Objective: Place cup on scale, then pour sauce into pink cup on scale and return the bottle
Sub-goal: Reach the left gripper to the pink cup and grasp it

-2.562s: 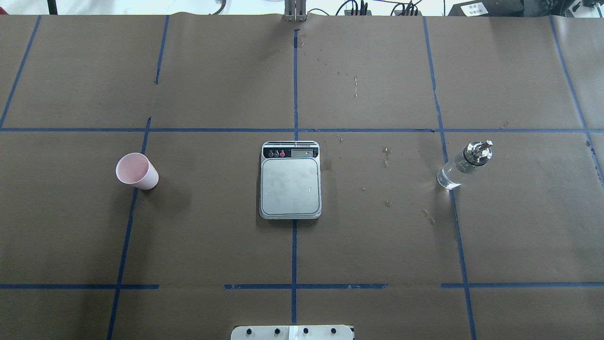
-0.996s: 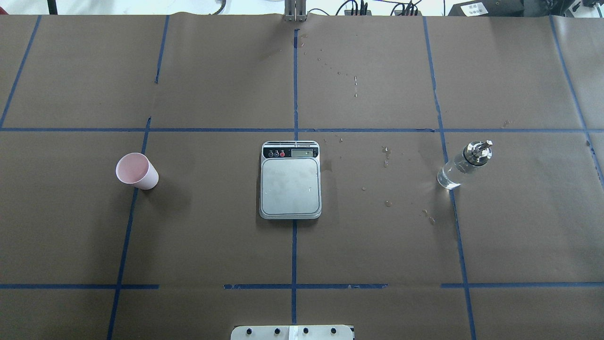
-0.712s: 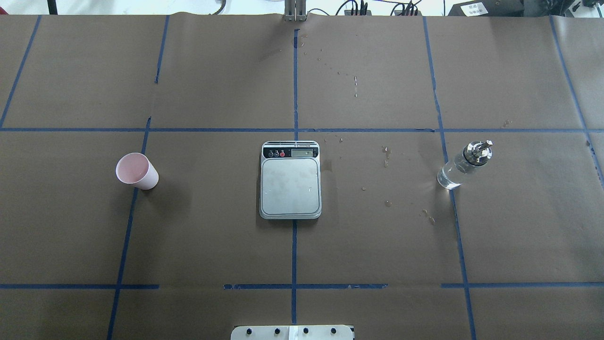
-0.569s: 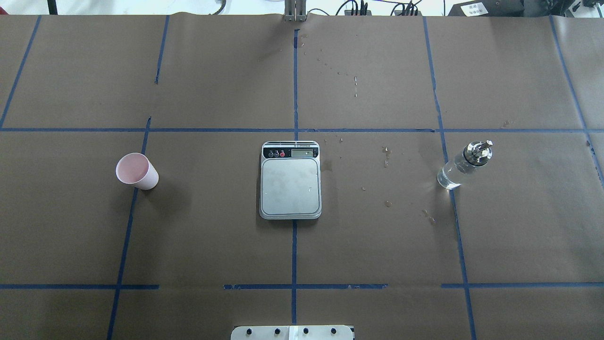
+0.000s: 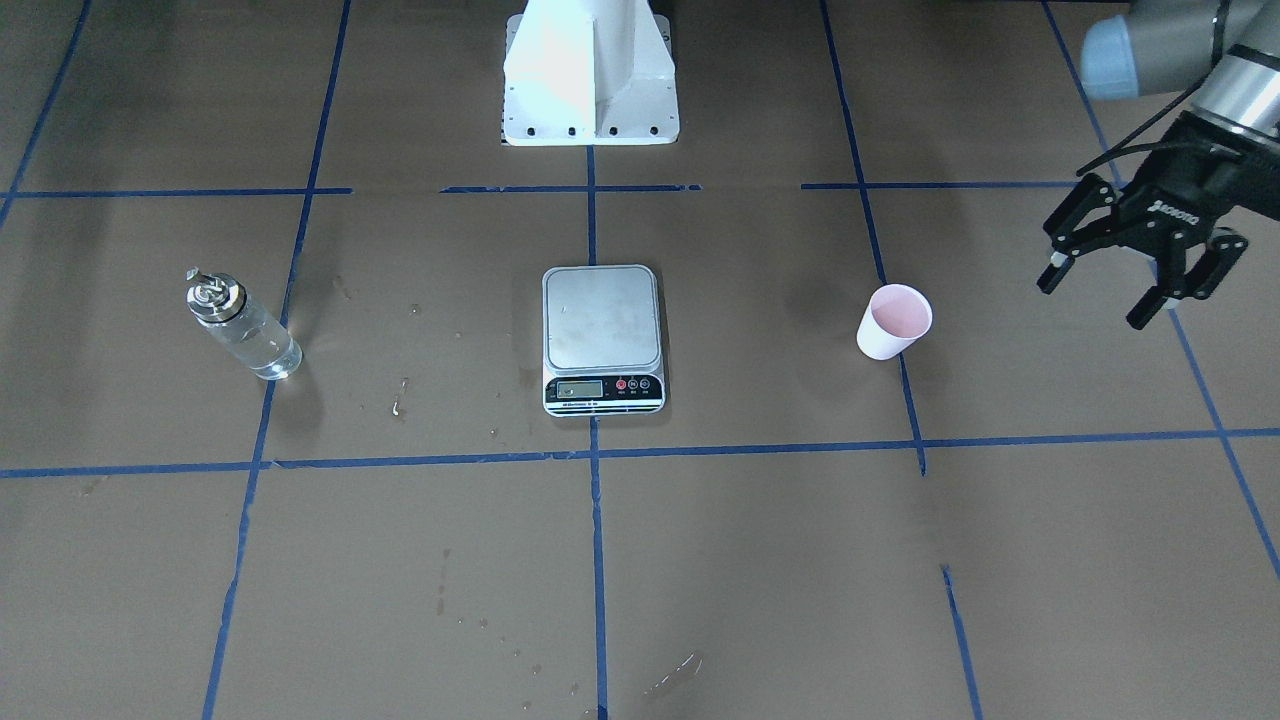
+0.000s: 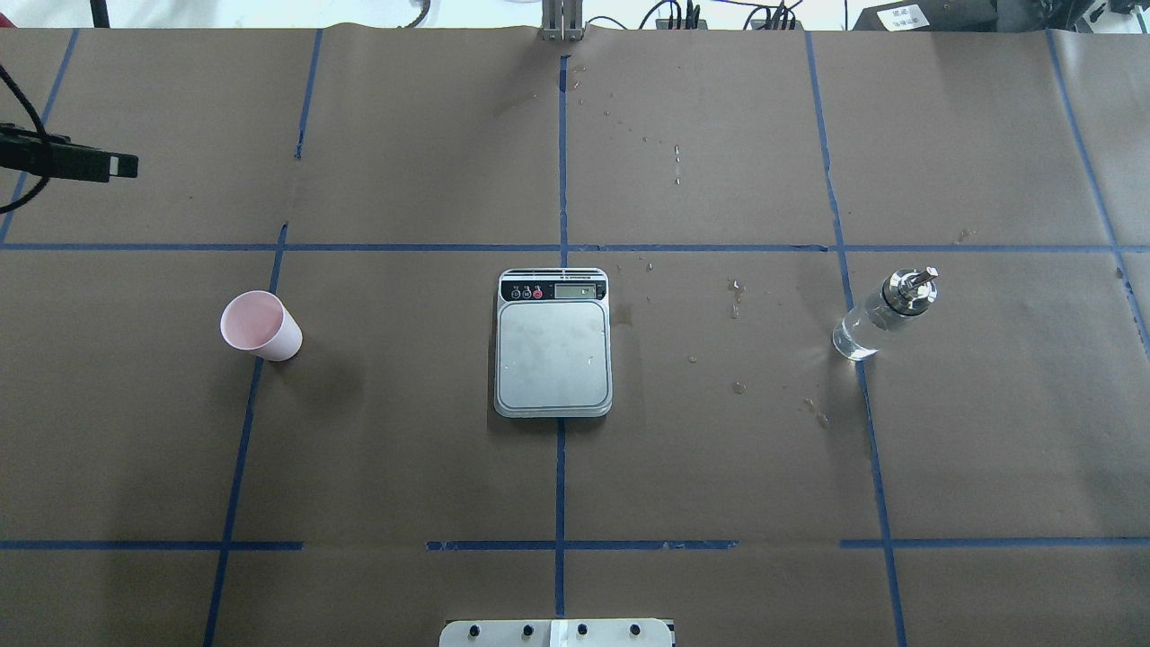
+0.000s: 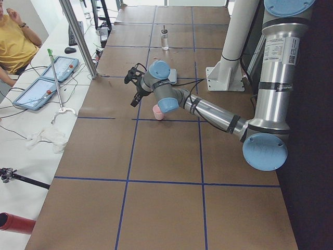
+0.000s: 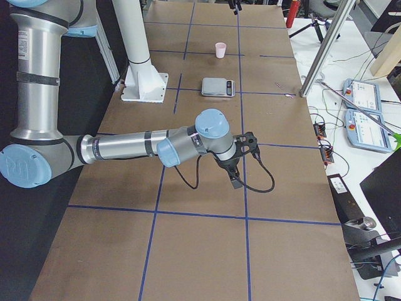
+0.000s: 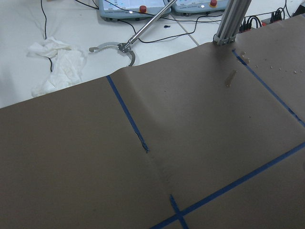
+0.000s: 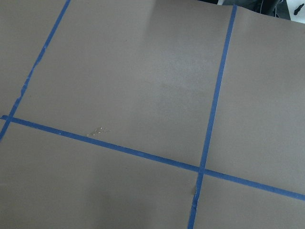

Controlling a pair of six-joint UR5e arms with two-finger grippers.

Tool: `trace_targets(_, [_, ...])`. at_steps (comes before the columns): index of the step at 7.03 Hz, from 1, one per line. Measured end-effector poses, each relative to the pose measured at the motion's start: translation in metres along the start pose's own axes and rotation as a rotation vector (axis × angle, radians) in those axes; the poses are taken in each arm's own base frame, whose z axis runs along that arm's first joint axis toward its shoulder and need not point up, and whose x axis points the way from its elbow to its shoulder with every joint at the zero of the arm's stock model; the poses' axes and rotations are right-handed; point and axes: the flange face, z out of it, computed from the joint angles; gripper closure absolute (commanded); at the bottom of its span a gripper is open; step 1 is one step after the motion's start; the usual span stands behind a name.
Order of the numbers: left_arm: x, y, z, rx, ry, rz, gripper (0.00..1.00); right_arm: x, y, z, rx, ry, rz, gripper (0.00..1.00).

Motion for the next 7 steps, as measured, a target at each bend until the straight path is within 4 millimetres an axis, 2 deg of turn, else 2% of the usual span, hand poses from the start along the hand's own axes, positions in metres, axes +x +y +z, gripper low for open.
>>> trace_targets(2, [0.036,0.046,0.052,0.002,-0.088,-0.196,0.21,0.001,0.002,0.001,-0.004,0.000,0.003,0.00])
trace_targets(3, [0.047,0.067,0.071,0.000,-0.145,-0.247,0.21,0.001,0.003,0.001,-0.005,0.000,0.005,0.00])
trace_targets(4, [0.054,0.084,0.084,-0.006,-0.190,-0.263,0.21,0.002,0.004,0.002,-0.006,0.000,0.007,0.00])
trace_targets(6, [0.063,0.106,0.099,-0.035,-0.217,-0.257,0.21,0.002,0.005,0.002,-0.008,-0.001,0.009,0.00])
trace_targets(7, [0.066,0.116,0.104,-0.055,-0.220,-0.248,0.26,0.002,0.005,0.002,-0.008,-0.001,0.009,0.00])
